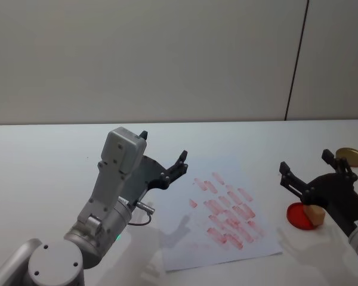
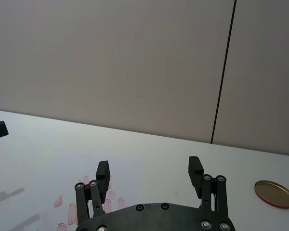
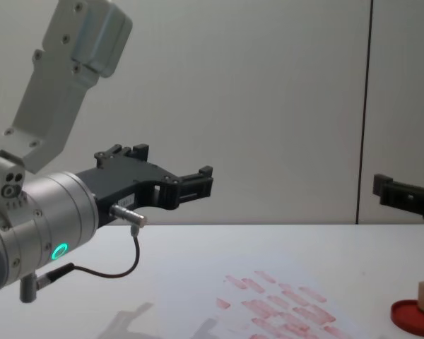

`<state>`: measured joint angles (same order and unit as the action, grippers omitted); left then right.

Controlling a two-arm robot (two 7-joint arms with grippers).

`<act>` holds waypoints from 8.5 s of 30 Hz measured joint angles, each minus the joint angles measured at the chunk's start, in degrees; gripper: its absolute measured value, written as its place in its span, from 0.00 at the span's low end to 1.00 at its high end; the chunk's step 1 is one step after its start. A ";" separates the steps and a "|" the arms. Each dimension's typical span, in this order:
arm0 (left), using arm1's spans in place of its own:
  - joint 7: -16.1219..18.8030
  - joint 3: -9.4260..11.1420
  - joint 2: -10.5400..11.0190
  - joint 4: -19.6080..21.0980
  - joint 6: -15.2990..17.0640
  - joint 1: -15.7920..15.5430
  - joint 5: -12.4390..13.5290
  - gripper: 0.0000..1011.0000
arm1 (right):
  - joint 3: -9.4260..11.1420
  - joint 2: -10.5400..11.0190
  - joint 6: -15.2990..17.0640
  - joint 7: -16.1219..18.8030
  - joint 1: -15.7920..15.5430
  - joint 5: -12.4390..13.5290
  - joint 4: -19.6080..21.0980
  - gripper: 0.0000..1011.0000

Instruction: Use the one hand to pick up the stamp and affix it onto the A4 paper.

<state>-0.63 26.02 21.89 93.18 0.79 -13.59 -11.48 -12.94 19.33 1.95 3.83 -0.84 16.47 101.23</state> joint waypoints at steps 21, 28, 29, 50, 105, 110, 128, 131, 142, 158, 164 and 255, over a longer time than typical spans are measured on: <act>0.00 0.00 0.00 0.00 0.00 0.00 0.00 0.98 | 0.00 0.00 0.00 0.00 0.00 0.00 0.00 0.99; 0.00 0.00 0.00 0.00 0.00 0.00 0.00 0.98 | 0.00 -0.03 0.08 -0.02 0.00 -0.02 0.02 0.99; 0.00 0.00 0.00 0.00 0.00 0.00 0.00 0.98 | 0.00 -0.05 0.14 -0.04 0.00 -0.03 0.03 0.99; 0.00 0.00 0.00 0.00 0.00 0.00 0.00 0.98 | -0.36 -1.85 11.85 -6.53 0.14 -1.07 2.13 0.99; 0.00 0.00 0.00 0.00 0.00 0.00 0.00 0.98 | -0.11 -4.58 19.60 -3.89 5.07 -6.45 -9.53 0.28; 0.00 0.00 0.00 0.00 0.00 0.00 0.00 0.98 | -0.21 -4.67 19.50 -4.06 4.93 -7.20 -8.92 0.22; 0.00 0.00 0.00 0.00 0.00 0.00 0.00 0.98 | -0.70 -6.07 16.52 -1.74 6.15 -7.84 -9.06 0.22; 0.00 0.00 0.00 0.00 0.00 0.00 0.00 0.98 | -1.02 -6.71 15.50 -0.42 6.97 -7.86 -10.03 0.22; 0.00 0.00 0.00 0.00 0.00 0.00 0.00 0.98 | -2.69 -10.32 11.91 3.96 12.25 -9.52 -17.22 0.22; 0.00 0.00 0.00 0.00 0.00 0.00 0.00 0.98 | -3.57 -13.64 11.83 6.02 18.04 -10.66 -26.76 0.22; 0.00 0.00 0.00 0.00 0.00 0.00 0.00 0.98 | -3.74 -14.39 11.74 7.07 19.34 -10.23 -29.41 0.22; 0.00 0.00 0.00 0.00 0.00 0.00 0.00 0.98 | -0.49 -10.78 17.06 0.08 15.10 -8.66 -11.13 0.22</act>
<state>-0.63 26.03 21.89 93.18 0.79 -13.59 -11.48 -13.43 8.56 19.01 3.91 14.27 7.80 90.10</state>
